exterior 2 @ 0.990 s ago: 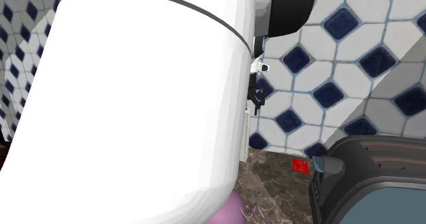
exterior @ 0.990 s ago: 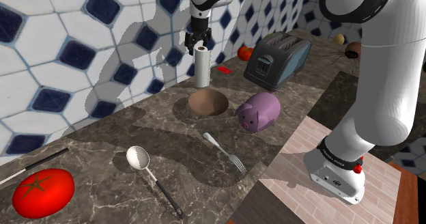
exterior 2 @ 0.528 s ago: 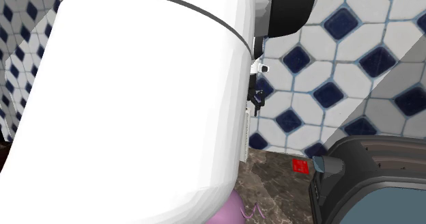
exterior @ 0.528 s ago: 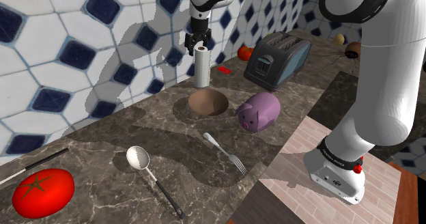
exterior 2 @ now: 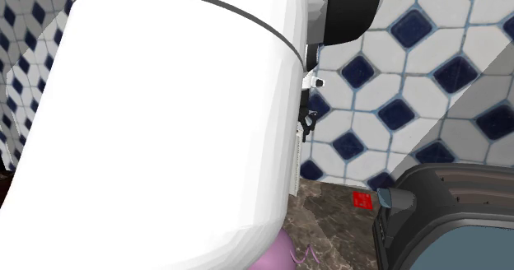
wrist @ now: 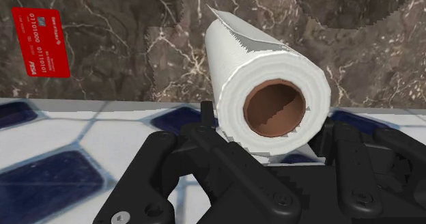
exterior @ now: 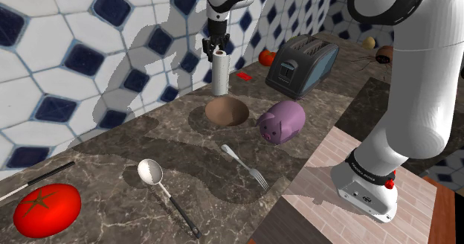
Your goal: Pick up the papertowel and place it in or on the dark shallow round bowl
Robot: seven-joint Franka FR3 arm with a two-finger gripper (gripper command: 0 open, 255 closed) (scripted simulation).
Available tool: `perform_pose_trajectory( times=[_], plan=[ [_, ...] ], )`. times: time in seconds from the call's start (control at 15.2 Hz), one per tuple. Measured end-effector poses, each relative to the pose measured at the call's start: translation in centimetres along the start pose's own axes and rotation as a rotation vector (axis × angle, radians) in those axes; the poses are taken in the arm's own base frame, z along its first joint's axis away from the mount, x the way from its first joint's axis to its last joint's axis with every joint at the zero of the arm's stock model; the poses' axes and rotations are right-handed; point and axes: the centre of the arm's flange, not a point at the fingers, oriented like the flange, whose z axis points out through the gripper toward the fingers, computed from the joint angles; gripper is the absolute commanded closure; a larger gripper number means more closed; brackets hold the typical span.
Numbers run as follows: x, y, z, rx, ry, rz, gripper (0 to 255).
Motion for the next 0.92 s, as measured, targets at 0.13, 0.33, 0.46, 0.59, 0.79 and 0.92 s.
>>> perform_pose_trajectory(
  times=[0.13, 0.33, 0.46, 0.59, 0.79, 0.92],
  plan=[
    [0.0, 0.0, 0.0, 0.000, 0.000, 0.000, 255],
    [0.0, 0.1, -0.6, 0.000, 0.000, 0.000, 255],
    [0.0, 0.0, -1.5, 0.000, 0.000, 0.000, 255],
    [-0.1, 0.0, -2.7, 0.000, 0.000, 0.000, 255],
    [0.0, 0.0, -4.3, 0.000, 0.001, 0.000, 255],
    [0.0, -0.1, -5.3, 0.000, 0.000, 0.000, 255]
  ],
)
